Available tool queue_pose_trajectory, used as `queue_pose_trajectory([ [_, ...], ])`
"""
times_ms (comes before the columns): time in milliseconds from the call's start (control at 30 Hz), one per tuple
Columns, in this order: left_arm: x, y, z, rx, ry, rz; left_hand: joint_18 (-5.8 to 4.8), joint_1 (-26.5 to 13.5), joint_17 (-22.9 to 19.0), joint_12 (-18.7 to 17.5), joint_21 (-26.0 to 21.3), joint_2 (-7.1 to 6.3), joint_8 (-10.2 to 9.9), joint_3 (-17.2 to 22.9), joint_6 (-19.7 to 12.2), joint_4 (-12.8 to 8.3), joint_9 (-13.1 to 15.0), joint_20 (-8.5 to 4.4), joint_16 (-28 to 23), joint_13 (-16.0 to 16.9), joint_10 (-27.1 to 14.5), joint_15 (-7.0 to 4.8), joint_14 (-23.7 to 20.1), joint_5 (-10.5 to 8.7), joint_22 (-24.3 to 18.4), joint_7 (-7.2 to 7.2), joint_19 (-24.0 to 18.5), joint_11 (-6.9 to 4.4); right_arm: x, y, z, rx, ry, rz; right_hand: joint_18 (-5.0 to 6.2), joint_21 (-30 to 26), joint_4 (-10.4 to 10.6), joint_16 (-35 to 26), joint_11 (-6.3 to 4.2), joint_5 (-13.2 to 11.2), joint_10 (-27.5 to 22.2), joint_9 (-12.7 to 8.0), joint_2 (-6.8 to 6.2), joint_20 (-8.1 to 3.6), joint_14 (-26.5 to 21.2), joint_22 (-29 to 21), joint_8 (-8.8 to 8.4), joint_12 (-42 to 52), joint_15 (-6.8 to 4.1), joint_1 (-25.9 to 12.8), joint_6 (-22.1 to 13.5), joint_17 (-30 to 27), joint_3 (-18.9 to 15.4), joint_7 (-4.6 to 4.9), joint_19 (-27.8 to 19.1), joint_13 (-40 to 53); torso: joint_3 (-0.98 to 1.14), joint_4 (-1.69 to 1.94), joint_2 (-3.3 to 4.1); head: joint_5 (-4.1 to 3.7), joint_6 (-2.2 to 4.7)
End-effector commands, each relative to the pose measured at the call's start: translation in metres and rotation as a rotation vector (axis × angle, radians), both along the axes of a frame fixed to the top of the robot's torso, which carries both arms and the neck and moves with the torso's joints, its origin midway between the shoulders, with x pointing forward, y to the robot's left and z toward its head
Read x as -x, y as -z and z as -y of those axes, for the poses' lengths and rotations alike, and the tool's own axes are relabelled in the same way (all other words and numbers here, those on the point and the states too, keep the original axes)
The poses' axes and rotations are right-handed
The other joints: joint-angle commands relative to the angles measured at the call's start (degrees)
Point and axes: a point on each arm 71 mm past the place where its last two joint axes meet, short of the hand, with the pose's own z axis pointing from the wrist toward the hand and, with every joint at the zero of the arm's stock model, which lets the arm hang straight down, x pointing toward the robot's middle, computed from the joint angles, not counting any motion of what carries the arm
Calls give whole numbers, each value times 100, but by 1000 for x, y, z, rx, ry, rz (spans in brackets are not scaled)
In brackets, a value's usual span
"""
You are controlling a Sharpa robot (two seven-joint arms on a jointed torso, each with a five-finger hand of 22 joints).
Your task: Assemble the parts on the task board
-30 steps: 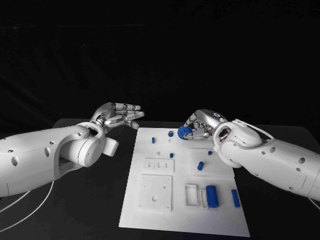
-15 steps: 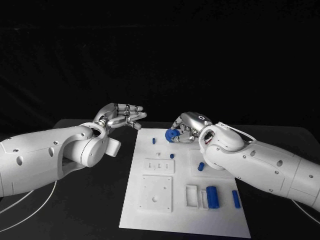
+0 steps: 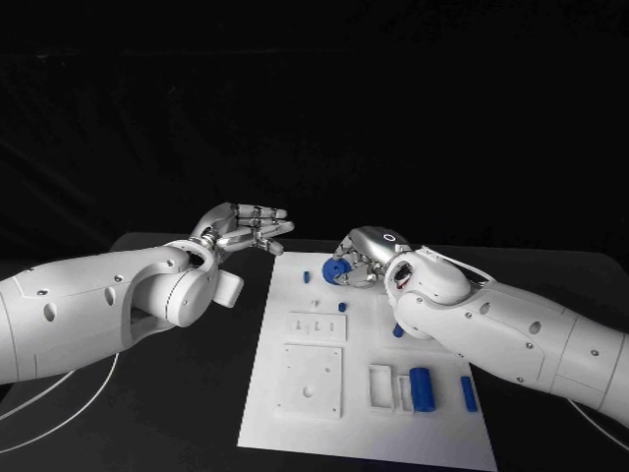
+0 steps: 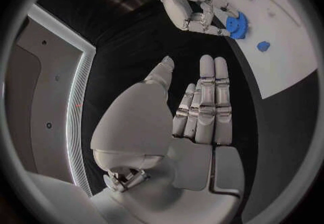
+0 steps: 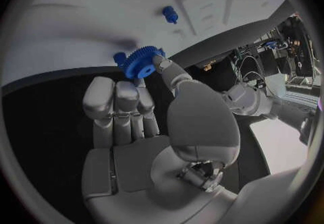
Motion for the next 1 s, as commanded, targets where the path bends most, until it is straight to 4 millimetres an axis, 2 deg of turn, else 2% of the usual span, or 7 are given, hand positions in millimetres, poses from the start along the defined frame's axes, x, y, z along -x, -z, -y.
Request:
queue_pose_trajectory([
  [33, 0, 0, 1, 28, 13, -13, -49, 32, 1, 4, 6, 25, 5, 11, 3, -53, 3, -12, 21, 0, -6, -18, -41, -19, 11, -23, -2, -32, 0, 1, -2, 30, -12, 15, 35, 29, -7, -16, -11, -3, 9, 4, -36, -21, 12, 642, 14, 3, -44, -26, 26, 0, 11, 5, 376, -2, 8, -7, -3, 25, -9],
  [100, 0, 0, 1, 30, 12, -15, -49, 32, 1, 4, 6, 25, 5, 11, 3, -53, 3, -12, 21, 0, -6, -18, -41, -19, 11, -23, -2, -32, 0, 2, -2, 35, -11, 12, 35, 29, -7, -16, -11, -3, 9, 4, -36, -21, 12, 642, 14, 3, -44, -26, 26, 0, 11, 5, 376, -2, 11, -5, -6, 25, -36],
  [233, -1, 0, 1, 33, 13, -18, -52, 22, -2, 4, 14, 28, 7, 3, 9, -77, 4, -13, 16, 0, -7, -19, -43, -33, 17, -28, -11, -35, -1, 5, -2, 48, -7, 3, 35, 18, -7, -30, -7, -3, -8, -7, -38, -21, 8, 637, 13, -18, -42, -40, 1, -12, -7, 11, 373, -13, 7, -6, -5, 70, -47],
  [433, -1, 0, 1, 34, 13, -19, -52, 22, -2, 4, 14, 28, 7, 3, 9, -77, 4, -13, 16, 0, -7, -19, -43, -33, 17, -28, -11, -35, -2, 8, -3, 56, -7, -3, 38, -1, 4, -41, 0, -2, -19, -18, -38, -17, 6, 630, 13, -32, -37, -60, -38, -22, -23, 21, 372, -22, 14, -9, -4, 108, -70],
  [600, -1, 0, 0, 34, 13, -20, -53, 14, -4, 4, 25, 36, 5, 5, -4, -91, 3, -15, 17, 0, -10, -20, -36, -45, 24, -24, -17, -34, -2, 9, -4, 59, -11, -9, 46, -20, 18, -50, 12, 28, -28, -39, -50, -11, 6, 623, 14, -43, -29, -71, -117, -29, -56, 42, 371, -30, 11, -9, -7, 129, -45],
  [700, -1, 1, 0, 34, 12, -20, -53, 14, -4, 4, 25, 36, 5, 5, -4, -91, 3, -15, 17, 0, -10, -20, -36, -45, 24, -24, -17, -34, -2, 10, -5, 61, -13, -12, 47, -18, 23, -51, 14, 32, -31, -44, -52, -8, 7, 623, 12, -47, -28, -76, -131, -30, -61, 46, 372, -34, 9, -15, -5, 164, -62],
  [1000, -1, 1, 2, 32, 15, -18, -54, -2, -2, 4, 32, 41, 6, 5, 0, -75, 3, -13, 20, 0, -11, -18, -35, -96, 28, -24, -22, -33, -2, 14, -7, 63, -14, -21, 57, -36, 30, -61, 21, 0, -36, -56, -50, -1, 5, 616, 14, -53, -23, -72, -162, -39, -84, 53, 371, -40, 3, -11, -5, 153, -47],
])
